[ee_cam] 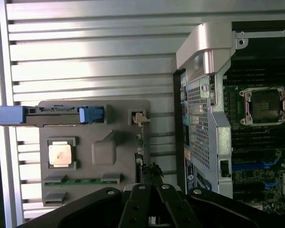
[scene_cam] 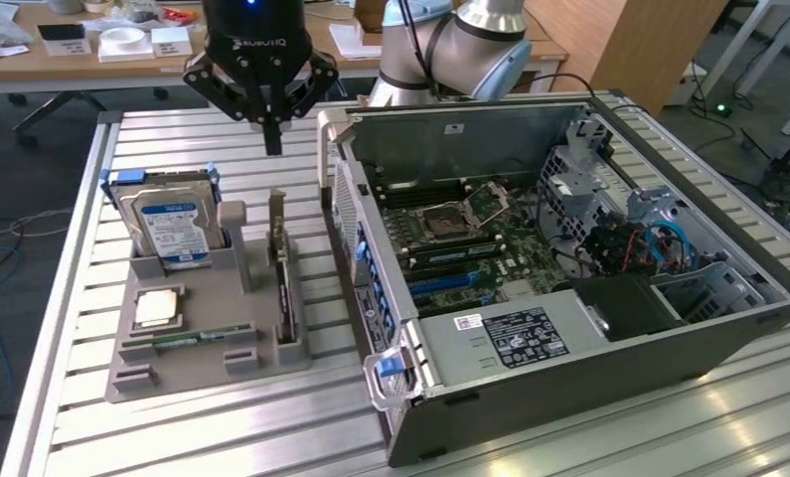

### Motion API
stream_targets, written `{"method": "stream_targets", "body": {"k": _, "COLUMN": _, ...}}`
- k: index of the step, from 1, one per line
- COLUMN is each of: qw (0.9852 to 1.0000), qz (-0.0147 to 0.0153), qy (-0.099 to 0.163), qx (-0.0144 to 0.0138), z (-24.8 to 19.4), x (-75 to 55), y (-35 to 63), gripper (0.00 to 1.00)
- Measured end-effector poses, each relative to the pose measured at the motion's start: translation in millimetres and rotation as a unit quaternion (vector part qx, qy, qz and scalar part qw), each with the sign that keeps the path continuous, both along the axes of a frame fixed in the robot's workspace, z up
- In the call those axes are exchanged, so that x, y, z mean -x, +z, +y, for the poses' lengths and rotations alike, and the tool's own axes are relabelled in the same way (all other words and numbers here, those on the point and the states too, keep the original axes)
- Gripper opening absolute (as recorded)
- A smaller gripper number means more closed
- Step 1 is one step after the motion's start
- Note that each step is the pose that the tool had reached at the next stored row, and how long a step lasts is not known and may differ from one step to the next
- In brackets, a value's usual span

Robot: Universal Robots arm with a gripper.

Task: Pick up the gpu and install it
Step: 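Reach for the gpu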

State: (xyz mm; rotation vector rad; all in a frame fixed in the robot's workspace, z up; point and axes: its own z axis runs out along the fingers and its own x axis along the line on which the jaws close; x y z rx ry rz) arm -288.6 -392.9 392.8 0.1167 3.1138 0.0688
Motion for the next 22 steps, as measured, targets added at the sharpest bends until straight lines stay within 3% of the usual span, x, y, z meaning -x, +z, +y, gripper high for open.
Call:
{"method": "stream_targets", "body": {"k": 13, "qw": 1.0, "qz": -0.0001, "qy": 0.0, "qx": 0.0, "z": -8.4, "x": 1.3, "y": 0.0, "gripper": 0.11}}
{"method": "stream_targets", "body": {"k": 22, "qw": 1.0, "qz": 0.0, "qy": 0.0, "qx": 0.0, "z": -9.3, "x": 1.7, "y": 0.0, "gripper": 0.11}}
